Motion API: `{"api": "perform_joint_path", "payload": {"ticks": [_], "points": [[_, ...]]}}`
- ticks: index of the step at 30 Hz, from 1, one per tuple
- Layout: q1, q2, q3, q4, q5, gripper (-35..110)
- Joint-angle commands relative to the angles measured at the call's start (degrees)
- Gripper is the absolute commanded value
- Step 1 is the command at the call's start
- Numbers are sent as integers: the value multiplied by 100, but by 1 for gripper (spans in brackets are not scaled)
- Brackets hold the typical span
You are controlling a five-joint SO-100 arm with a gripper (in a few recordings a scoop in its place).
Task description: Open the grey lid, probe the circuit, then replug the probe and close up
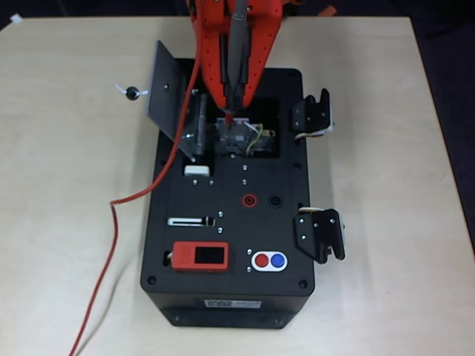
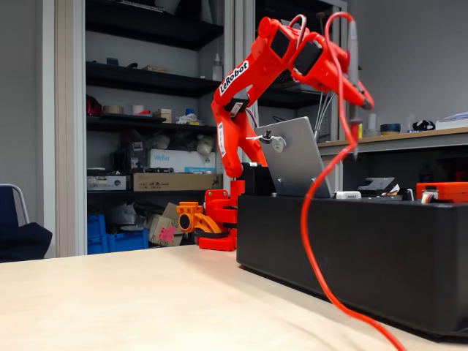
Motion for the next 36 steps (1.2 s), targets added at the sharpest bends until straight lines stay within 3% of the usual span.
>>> {"api": "perform_joint_path", "payload": {"ticks": [1, 20, 36], "points": [[-158, -70, -439, -18, 132, 0], [-343, -2355, -2672, -185, 413, 0], [-765, -2602, -2162, -325, 738, 0]]}}
